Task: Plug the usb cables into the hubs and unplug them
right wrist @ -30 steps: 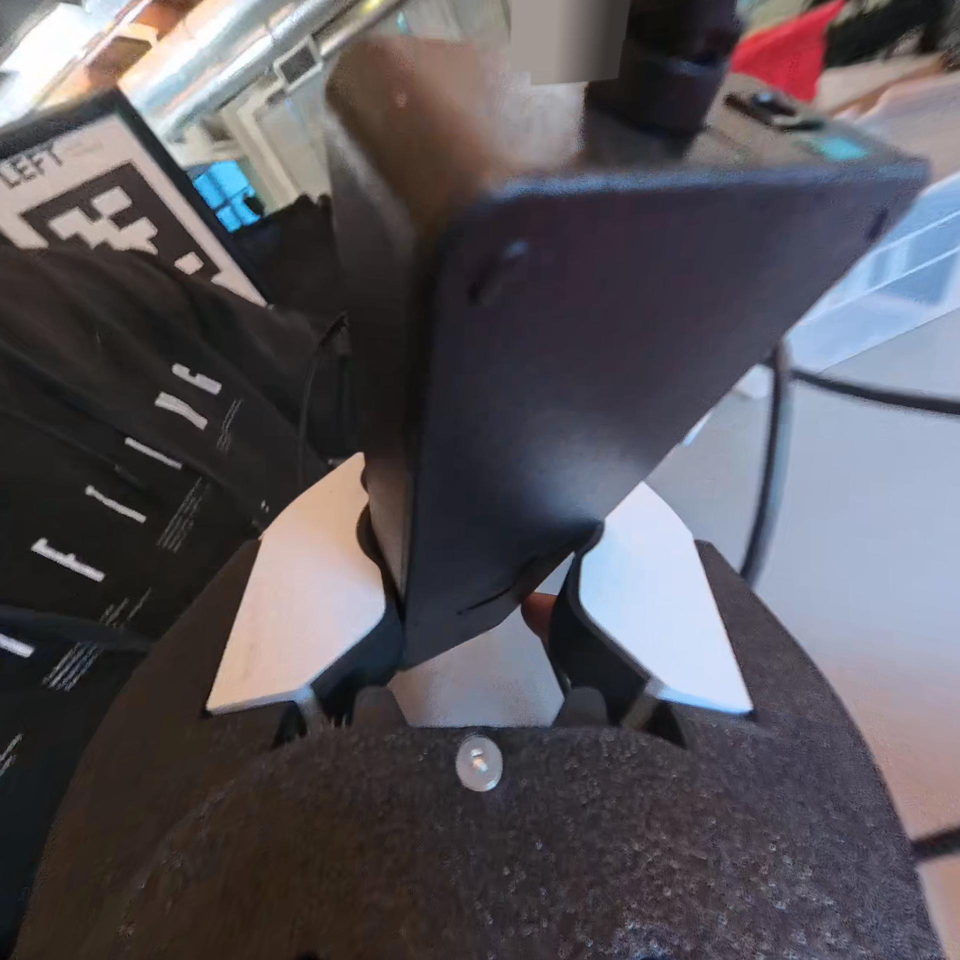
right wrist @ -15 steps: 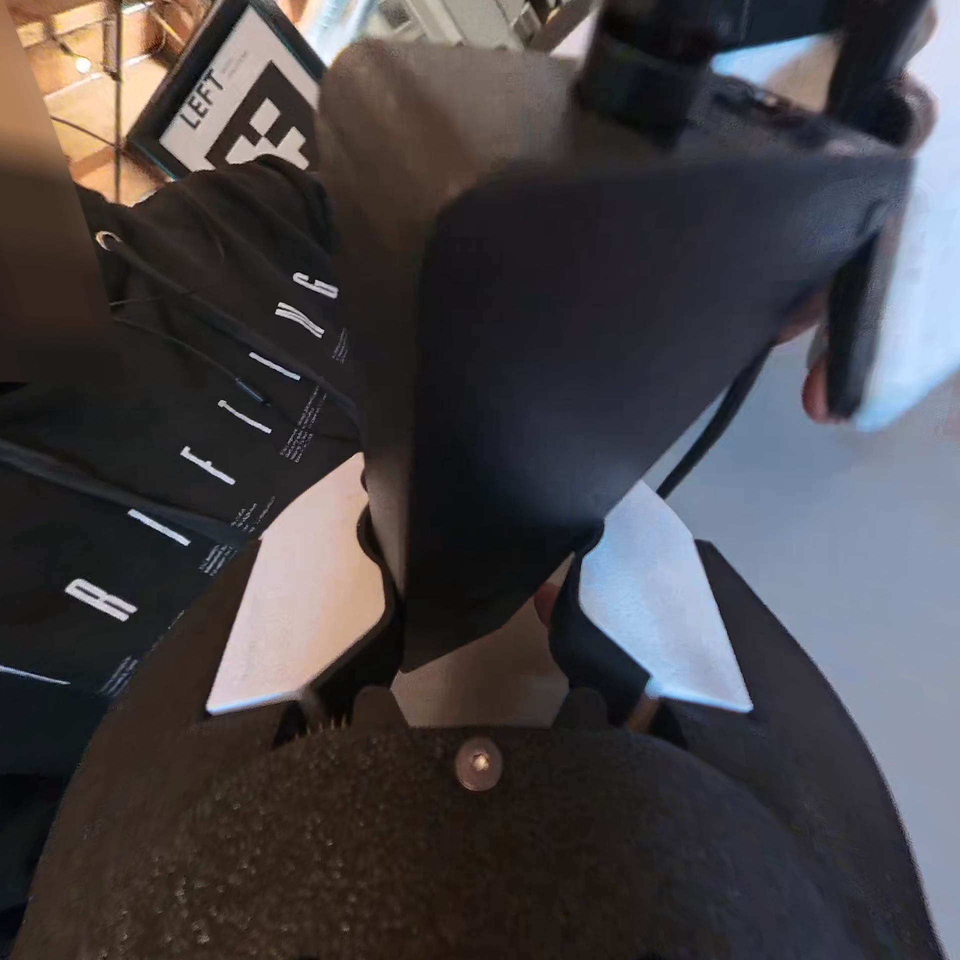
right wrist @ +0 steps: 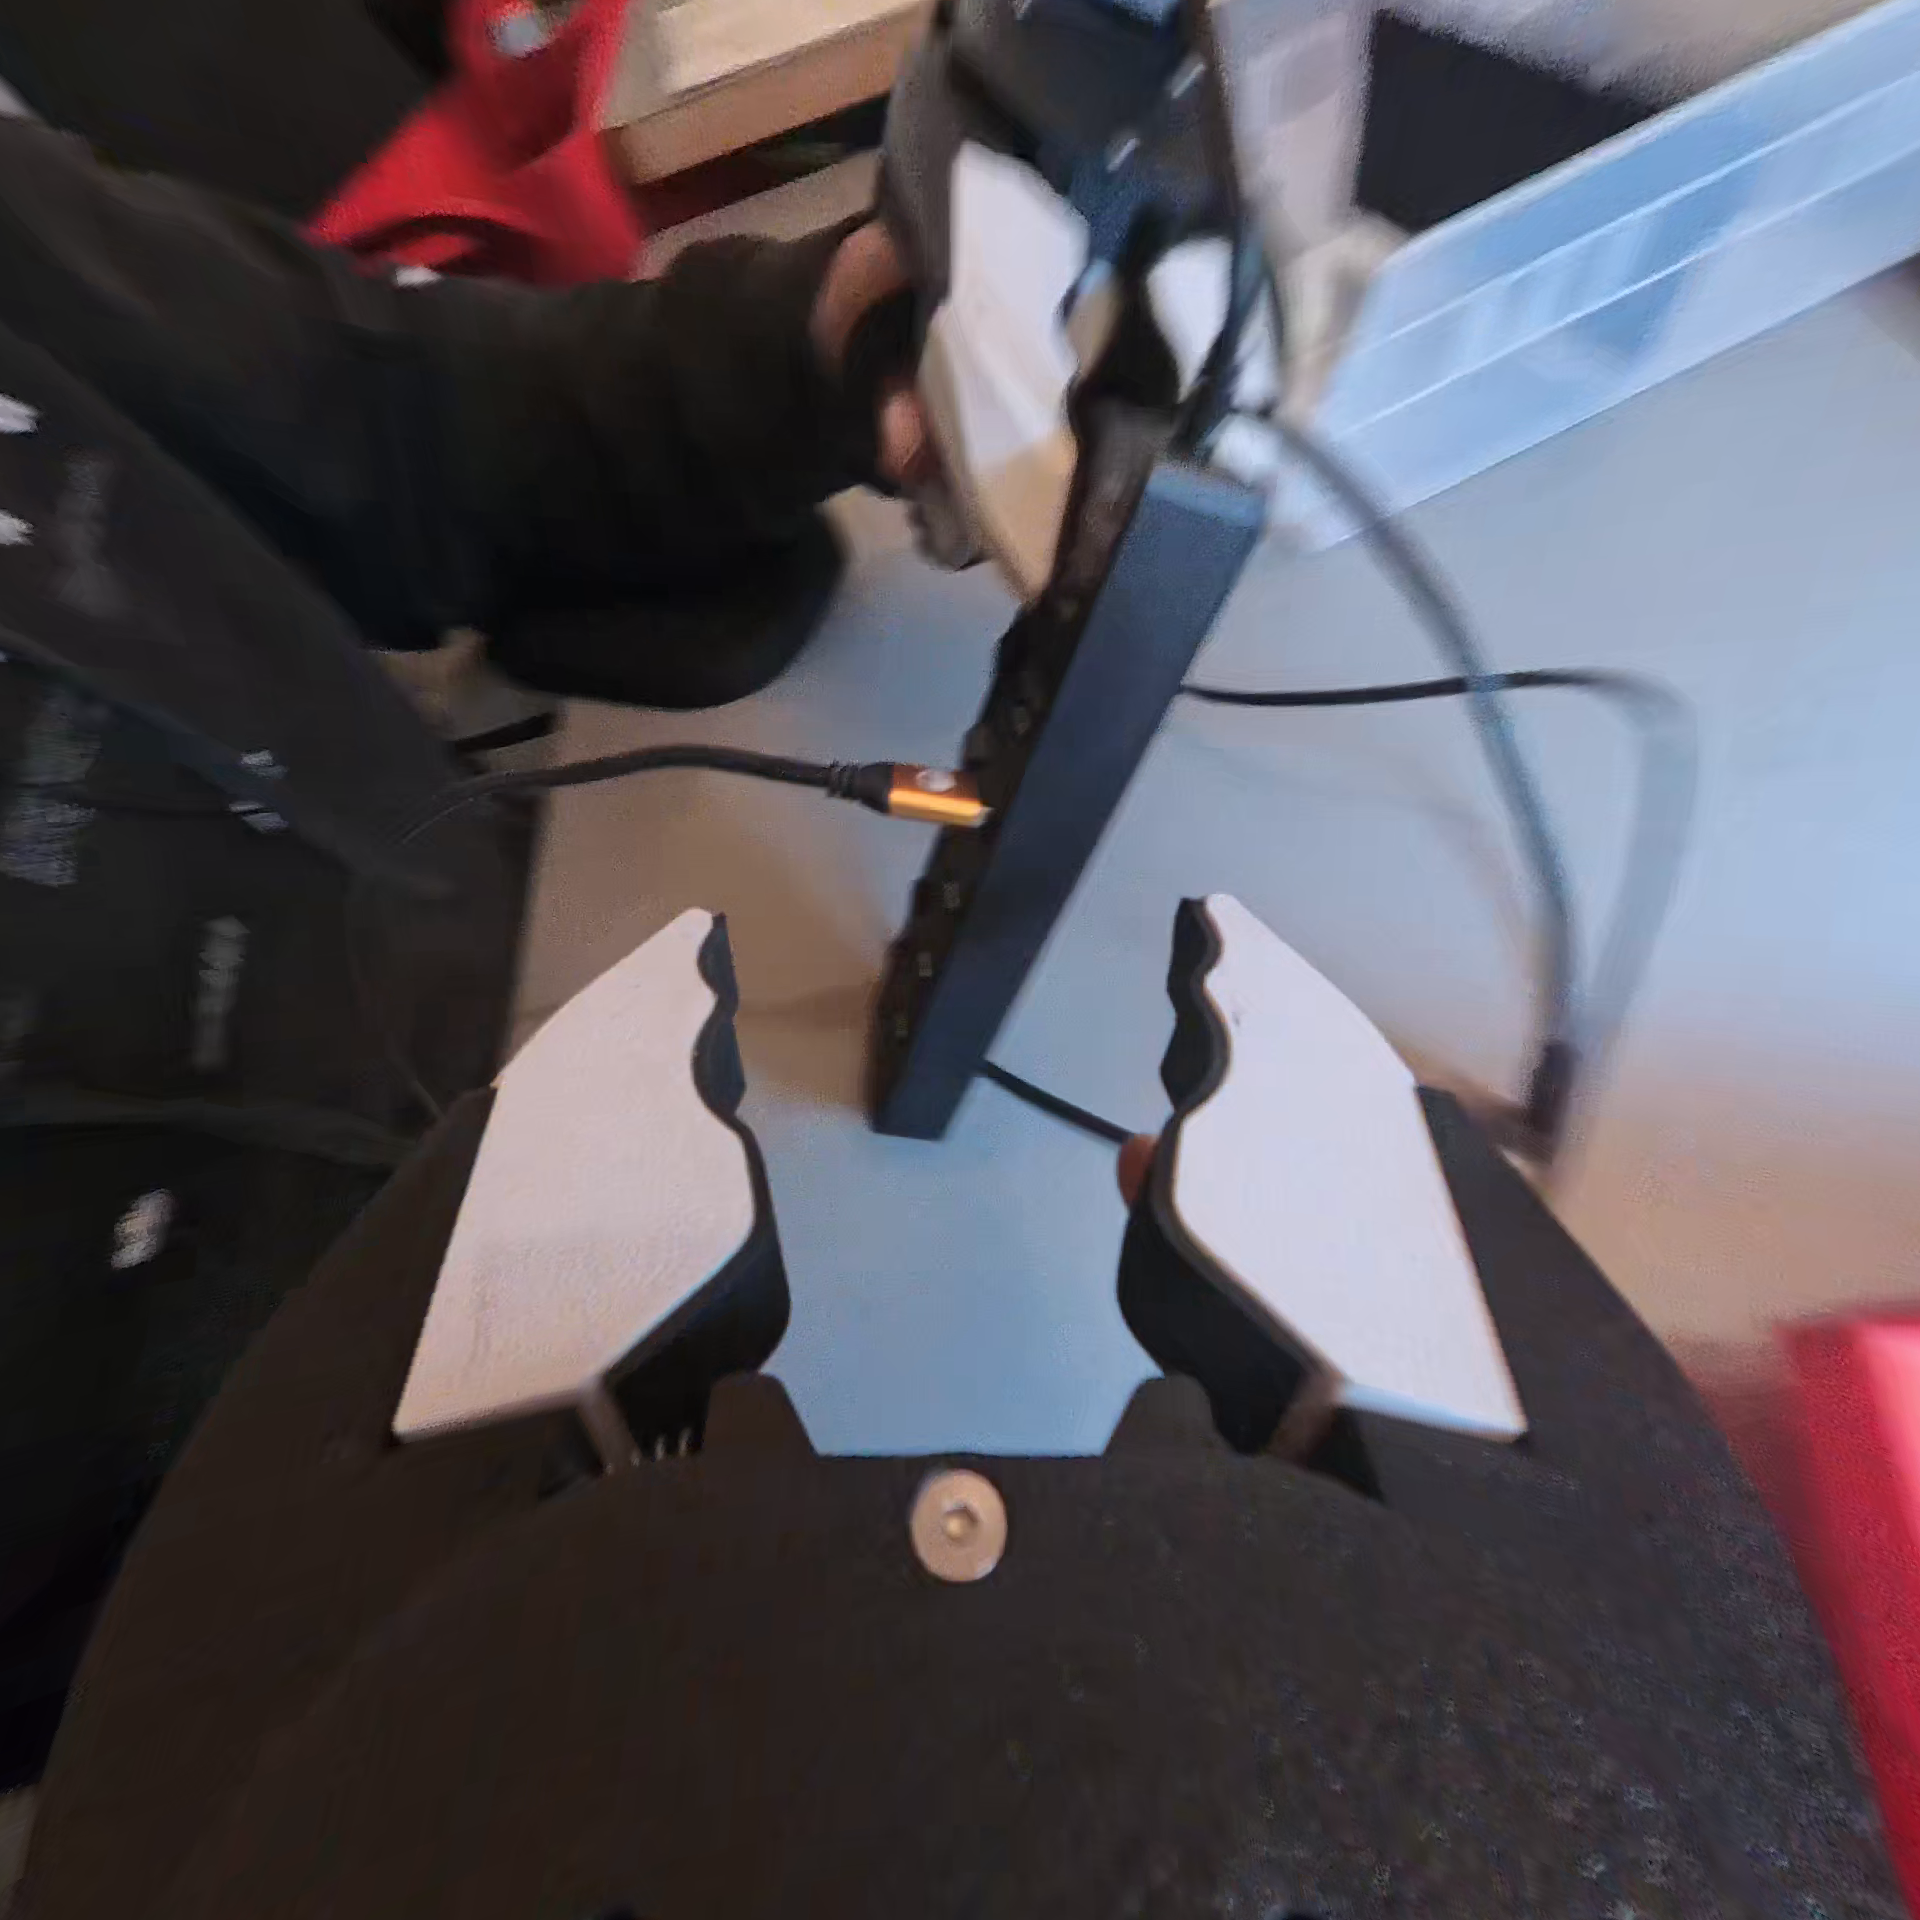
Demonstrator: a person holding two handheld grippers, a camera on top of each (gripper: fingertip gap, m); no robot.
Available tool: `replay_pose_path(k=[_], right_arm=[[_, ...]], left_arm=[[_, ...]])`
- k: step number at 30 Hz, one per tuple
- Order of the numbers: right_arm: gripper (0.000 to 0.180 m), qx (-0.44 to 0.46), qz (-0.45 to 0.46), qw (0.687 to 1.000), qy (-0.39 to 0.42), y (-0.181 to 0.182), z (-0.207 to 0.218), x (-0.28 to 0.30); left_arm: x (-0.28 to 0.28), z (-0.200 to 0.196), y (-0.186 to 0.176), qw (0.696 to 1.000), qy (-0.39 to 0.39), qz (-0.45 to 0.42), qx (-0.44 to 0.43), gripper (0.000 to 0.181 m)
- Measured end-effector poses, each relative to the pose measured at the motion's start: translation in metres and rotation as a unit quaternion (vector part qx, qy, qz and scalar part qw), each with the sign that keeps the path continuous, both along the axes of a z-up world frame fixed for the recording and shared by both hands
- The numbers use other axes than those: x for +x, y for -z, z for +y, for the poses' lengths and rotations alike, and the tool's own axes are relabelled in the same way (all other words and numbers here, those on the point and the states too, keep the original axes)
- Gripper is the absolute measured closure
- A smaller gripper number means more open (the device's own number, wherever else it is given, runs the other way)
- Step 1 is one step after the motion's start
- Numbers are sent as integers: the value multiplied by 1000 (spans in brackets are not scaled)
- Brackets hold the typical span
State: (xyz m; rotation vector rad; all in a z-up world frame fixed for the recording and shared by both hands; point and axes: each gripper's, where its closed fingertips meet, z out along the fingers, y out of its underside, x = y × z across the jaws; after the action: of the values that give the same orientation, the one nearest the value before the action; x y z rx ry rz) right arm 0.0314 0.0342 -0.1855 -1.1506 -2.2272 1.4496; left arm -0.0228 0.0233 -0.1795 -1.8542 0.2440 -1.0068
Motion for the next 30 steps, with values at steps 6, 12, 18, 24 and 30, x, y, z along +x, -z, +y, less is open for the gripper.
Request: replay_pose_path(k=[6,12,18,24,30], right_arm=[[87,142,76,985,67,-38,15,-27],[89,205,31,971,-115,-17,-37,-37],[147,220,56,956,-184,-17,-54,-24],[150,244,79,958,-126,-61,-23,-17],[150,251,81,962,-68,-141,24,-8]], left_arm=[[19,-10,-7,993,48,102,-34,155],[51,-30,-14,959,133,247,-27,154],[37,-46,-24,931,112,348,-14,154],[28,-55,-44,939,58,337,33,130],[34,-68,-46,945,48,318,50,127]])
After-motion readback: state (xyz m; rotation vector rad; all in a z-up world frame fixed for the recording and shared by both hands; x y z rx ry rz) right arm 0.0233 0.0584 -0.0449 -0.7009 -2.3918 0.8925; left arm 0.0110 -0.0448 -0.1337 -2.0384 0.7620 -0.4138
